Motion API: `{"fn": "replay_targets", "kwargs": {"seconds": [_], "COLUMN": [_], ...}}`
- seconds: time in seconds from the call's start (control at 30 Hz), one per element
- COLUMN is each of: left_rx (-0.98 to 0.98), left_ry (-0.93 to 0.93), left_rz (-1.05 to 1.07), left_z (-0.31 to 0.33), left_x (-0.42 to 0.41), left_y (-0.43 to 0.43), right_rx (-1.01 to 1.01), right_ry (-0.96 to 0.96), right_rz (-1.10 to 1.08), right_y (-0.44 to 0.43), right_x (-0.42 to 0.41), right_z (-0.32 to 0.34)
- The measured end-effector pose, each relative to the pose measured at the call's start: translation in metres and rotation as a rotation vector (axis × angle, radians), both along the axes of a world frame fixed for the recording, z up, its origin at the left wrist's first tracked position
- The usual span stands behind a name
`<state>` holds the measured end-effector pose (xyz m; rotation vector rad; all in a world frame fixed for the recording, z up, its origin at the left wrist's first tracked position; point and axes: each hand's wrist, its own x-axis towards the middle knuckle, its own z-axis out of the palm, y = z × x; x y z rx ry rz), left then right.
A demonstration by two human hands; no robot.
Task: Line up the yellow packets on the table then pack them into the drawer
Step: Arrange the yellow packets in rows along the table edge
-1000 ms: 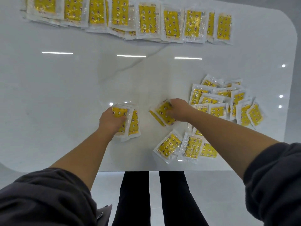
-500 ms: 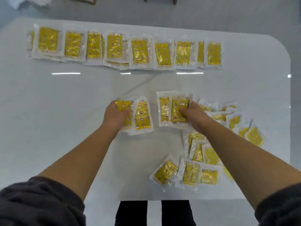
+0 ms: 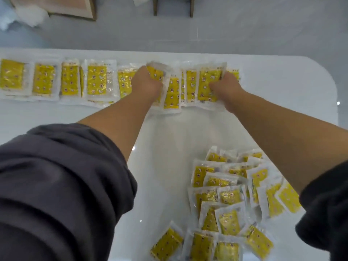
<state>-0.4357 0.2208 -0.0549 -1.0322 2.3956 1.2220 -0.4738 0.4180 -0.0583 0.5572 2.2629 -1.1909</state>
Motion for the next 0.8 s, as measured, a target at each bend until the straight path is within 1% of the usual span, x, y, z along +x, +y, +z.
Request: {"fn": "replay_targets", "kwargs": {"seconds": [0.1, 0.17, 0.23, 0.3, 0.37, 0.43, 0.5, 0.63, 0.8], "left_rx": [-0.122, -0.201, -0.235, -0.211, -0.186, -0.202, -0.227, -0.385, -0.399], "left_ry": [0.035, 0.065, 0.074, 0.081, 0.084, 0.059, 0.009, -0.105, -0.068], "left_rz": [-0.002, 0.025, 0.056, 0.101, 0.150, 0.158, 0.162, 0.166, 0.090], "left_z": [-0.006, -0.006, -0.001, 0.003, 0.005, 0.003, -0.001, -0.005, 0.010], "left_x": [-0.007, -0.005, -0.002, 0.002, 0.003, 0.004, 0.005, 0.013, 0.055], "left_y": [0.006, 0.005, 0.002, -0.004, -0.012, -0.019, -0.024, -0.024, -0.006], "right_rx": [0.222, 0.299, 0.281, 0.230, 0.175, 0.190, 0.239, 0.316, 0.352], "right_ry": [0.086, 0.154, 0.200, 0.222, 0.231, 0.210, 0.174, 0.152, 0.208], "right_rz": [0.152, 0.180, 0.138, 0.078, -0.023, -0.078, -0.065, 0.037, 0.190], "right_y": [0.005, 0.009, 0.016, 0.026, 0.039, 0.052, 0.062, 0.071, 0.071], "right_x": [-0.007, -0.007, -0.007, -0.009, -0.013, -0.017, -0.017, -0.008, 0.032], "right_z": [-0.006, -0.004, -0.001, 0.003, 0.005, 0.002, -0.003, -0.008, 0.016]}}
